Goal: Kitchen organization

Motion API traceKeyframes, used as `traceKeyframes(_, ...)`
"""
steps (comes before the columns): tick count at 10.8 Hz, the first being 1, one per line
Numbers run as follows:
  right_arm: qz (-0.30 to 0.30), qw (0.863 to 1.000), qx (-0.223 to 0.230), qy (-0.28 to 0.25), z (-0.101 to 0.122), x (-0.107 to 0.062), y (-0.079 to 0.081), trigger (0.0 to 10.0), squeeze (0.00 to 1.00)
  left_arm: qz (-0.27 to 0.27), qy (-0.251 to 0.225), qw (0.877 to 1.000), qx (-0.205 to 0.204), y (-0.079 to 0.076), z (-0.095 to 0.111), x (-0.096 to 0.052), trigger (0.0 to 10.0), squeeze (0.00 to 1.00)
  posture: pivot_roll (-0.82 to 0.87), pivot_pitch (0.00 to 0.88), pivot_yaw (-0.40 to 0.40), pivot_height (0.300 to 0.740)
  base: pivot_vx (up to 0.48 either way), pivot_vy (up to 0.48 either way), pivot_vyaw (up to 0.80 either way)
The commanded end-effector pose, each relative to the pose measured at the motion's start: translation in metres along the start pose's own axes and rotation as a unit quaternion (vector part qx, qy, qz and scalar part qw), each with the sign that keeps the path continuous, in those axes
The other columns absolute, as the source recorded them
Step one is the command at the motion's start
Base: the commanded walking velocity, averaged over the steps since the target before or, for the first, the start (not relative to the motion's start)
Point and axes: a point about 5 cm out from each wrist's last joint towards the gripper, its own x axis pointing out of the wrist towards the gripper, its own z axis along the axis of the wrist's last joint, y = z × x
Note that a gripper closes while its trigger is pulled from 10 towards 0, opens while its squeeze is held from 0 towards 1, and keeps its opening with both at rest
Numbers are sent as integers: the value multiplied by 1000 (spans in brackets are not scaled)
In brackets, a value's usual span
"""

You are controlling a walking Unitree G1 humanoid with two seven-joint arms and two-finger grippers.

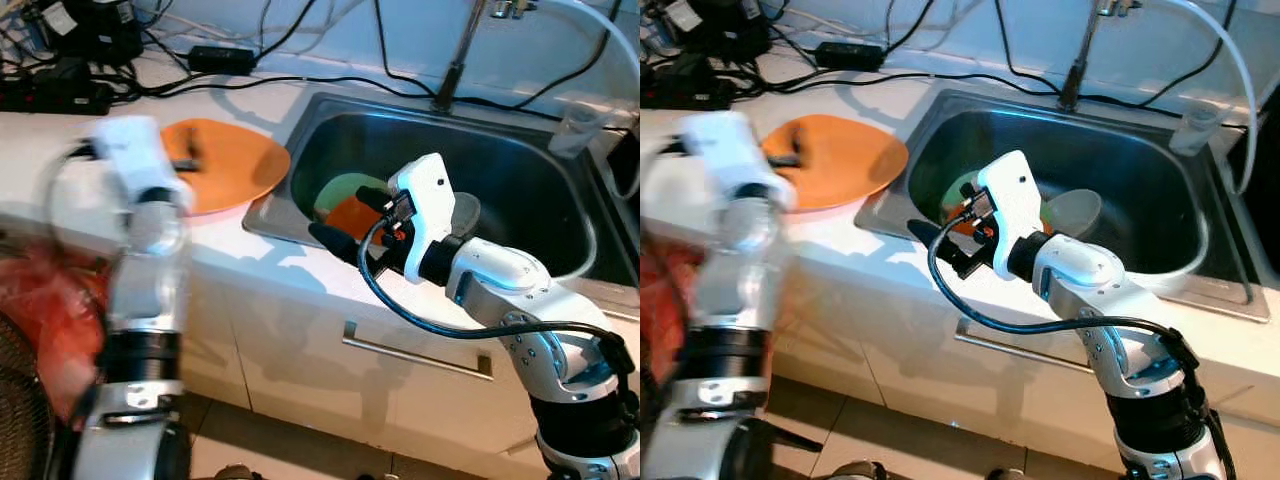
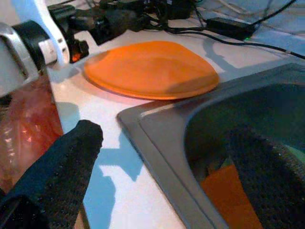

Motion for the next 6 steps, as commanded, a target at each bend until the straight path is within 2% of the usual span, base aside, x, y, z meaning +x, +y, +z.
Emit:
traceKeyframes(1, -16, 1000, -5, -8, 5, -1, -5, 10000, 0, -40, -4, 999, -4, -15, -1, -5, 10000, 0, 21, 54, -46, 740, 0, 0, 0)
traceKeyframes(3, -25, 1000, -3, -9, 4, -2, -6, 10000, 0, -95, 6, 995, -7, -36, -8, -15, 10000, 0, 11, 54, -32, 740, 0, 0, 0)
traceKeyframes(4, -32, 999, -3, -10, 5, -4, -8, 10000, 0, -111, 17, 993, -26, -45, -12, -18, 10000, 0, -1, 53, -24, 740, 0, 0, 0)
traceKeyframes(6, -41, 999, -4, -6, 4, -8, -10, 10000, 0, -105, 7, 994, -37, -56, -11, -24, 10000, 0, -14, 55, -33, 740, 0, 0, 0)
